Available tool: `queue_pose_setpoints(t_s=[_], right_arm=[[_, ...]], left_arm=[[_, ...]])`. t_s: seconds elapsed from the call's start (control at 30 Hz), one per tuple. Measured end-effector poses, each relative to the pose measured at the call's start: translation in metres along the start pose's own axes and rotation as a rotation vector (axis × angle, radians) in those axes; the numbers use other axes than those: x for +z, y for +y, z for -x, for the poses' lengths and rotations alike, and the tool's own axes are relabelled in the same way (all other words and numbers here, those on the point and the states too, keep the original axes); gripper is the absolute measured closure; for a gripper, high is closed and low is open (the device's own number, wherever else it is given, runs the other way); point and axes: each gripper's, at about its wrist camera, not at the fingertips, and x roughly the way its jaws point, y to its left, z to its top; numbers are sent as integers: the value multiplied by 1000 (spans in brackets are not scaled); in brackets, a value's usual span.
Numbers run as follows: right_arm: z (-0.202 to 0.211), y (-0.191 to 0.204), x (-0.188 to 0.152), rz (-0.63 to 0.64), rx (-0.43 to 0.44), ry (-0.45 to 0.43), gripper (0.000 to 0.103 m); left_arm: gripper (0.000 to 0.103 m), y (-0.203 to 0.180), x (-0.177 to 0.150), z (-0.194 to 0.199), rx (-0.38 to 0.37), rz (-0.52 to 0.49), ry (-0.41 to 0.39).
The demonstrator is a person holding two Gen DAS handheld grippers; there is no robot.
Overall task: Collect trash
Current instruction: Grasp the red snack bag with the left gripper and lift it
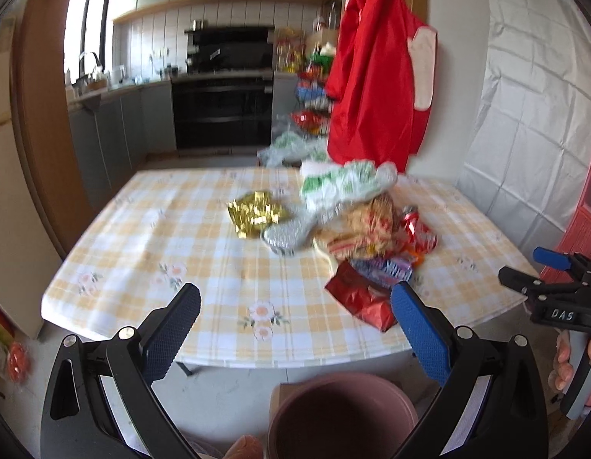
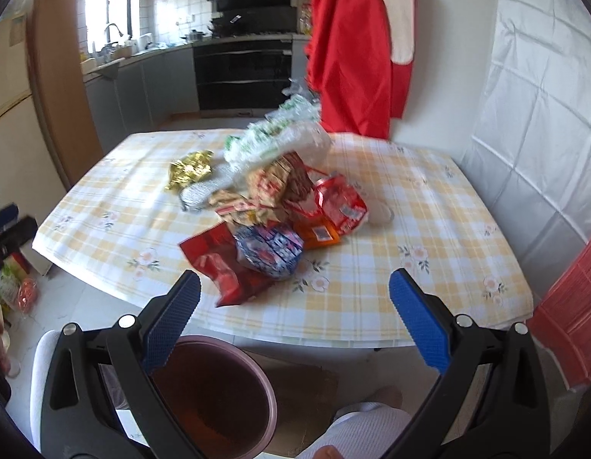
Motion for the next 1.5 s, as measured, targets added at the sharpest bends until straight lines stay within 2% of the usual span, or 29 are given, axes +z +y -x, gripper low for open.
queue_pose_setpoints(t_s=[0.2, 0.27, 0.43, 0.57, 0.7, 0.83, 1.0, 1.07, 1.13, 1.23, 1.27, 1.33, 1.43, 1.5], right_arm=[[-46, -26, -8, -79, -22, 49, 6], [-62, -32, -11, -91, -30, 69, 6], [-96, -52, -22, -121, -42, 132, 6], [-117, -70, -30, -151, -50, 161, 6], [-125, -80, -33, -152, -46, 158, 6], [-129, -90, -35, -173, -47, 150, 6], [-137, -96, -35, -192, -24, 158, 6], [-139, -92, -34, -175, -25, 161, 6], [-140, -87, -32, -157, -32, 159, 6], [-142, -78, -29, -112, -38, 157, 6], [-144, -73, -27, -92, -31, 156, 6], [-148, -67, -24, -74, 3, 158, 6], [-157, -51, -15, -33, 91, 134, 6], [-169, -34, -8, 35, 158, 125, 6]], left_arm=[[5, -10, -12, -70, -67, 70, 150], [6, -16, -15, -100, -103, 120, 219], [8, -25, -18, -168, -152, 334, 376], [9, -32, -23, -207, -159, 469, 451], [9, -45, -29, -235, -112, 481, 496], [9, -51, -35, -249, -123, 510, 529], [9, -56, -38, -253, -119, 463, 536], [19, -56, -38, -250, -120, 447, 534], [38, -54, -39, -249, -119, 418, 547], [59, -41, -43, -243, -157, 418, 561], [62, -36, -44, -238, -170, 418, 547], [77, -28, -40, -225, -169, 374, 501], [82, -18, -36, -211, -153, 320, 453], [84, -7, -37, -208, -160, 337, 445]])
